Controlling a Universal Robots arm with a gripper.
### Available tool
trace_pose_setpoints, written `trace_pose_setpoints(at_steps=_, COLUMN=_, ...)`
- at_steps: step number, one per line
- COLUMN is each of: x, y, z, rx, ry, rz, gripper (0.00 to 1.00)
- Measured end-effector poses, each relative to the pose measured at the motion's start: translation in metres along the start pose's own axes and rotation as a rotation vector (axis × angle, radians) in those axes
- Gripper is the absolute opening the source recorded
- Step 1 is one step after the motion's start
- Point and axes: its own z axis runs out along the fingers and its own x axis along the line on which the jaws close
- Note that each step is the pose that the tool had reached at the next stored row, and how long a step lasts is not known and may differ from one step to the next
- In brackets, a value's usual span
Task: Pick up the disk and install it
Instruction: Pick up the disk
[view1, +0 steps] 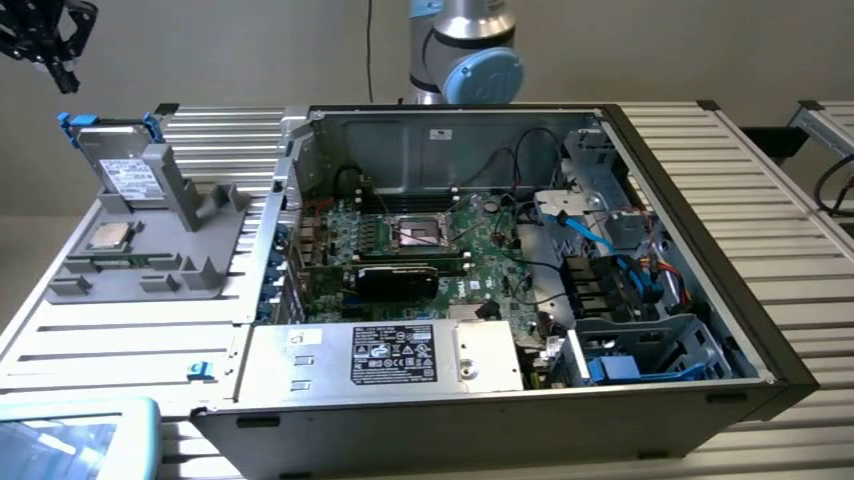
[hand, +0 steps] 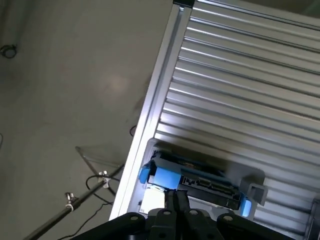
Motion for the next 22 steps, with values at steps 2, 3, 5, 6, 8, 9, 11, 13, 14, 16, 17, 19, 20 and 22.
trace_pose_setpoints(at_steps=2, x=0.0000, y=0.0000, z=0.0002, rx=0.0019, ry=0.0016, rz=-0.036, gripper=0.11)
trace_pose_setpoints(at_steps=3, x=0.0000, y=0.0000, z=0.0003, rx=0.0029, ry=0.0024, rz=-0.054, gripper=0.11)
trace_pose_setpoints(at_steps=5, x=0.0000, y=0.0000, z=0.0005, rx=0.0048, ry=0.0041, rz=-0.091, gripper=0.11)
trace_pose_setpoints(at_steps=6, x=0.0000, y=-0.0001, z=0.0006, rx=0.0058, ry=0.0049, rz=-0.109, gripper=0.11)
trace_pose_setpoints(at_steps=8, x=0.0000, y=0.0000, z=0.0008, rx=0.0077, ry=0.0066, rz=-0.145, gripper=0.11)
trace_pose_setpoints(at_steps=9, x=0.0000, y=0.0000, z=0.0008, rx=0.0087, ry=0.0074, rz=-0.163, gripper=0.11)
trace_pose_setpoints(at_steps=11, x=-0.0001, y=0.0000, z=0.0010, rx=0.0106, ry=0.0090, rz=-0.199, gripper=0.11)
trace_pose_setpoints(at_steps=13, x=-0.0001, y=-0.0001, z=0.0011, rx=0.0125, ry=0.0108, rz=-0.235, gripper=0.11)
trace_pose_setpoints(at_steps=14, x=-0.0001, y=0.0000, z=0.0011, rx=0.0135, ry=0.0116, rz=-0.254, gripper=0.11)
trace_pose_setpoints(at_steps=16, x=-0.0001, y=-0.0001, z=0.0012, rx=0.0155, ry=0.0132, rz=-0.291, gripper=0.11)
trace_pose_setpoints(at_steps=17, x=-0.0001, y=-0.0001, z=0.0013, rx=0.0165, ry=0.0139, rz=-0.309, gripper=0.11)
trace_pose_setpoints(at_steps=19, x=-0.0001, y=-0.0001, z=0.0014, rx=0.0185, ry=0.0153, rz=-0.345, gripper=0.11)
trace_pose_setpoints(at_steps=20, x=-0.0001, y=-0.0001, z=0.0014, rx=0.0196, ry=0.0159, rz=-0.363, gripper=0.11)
trace_pose_setpoints(at_steps=22, x=-0.0001, y=-0.0001, z=0.0014, rx=0.0221, ry=0.0165, rz=-0.400, gripper=0.11)
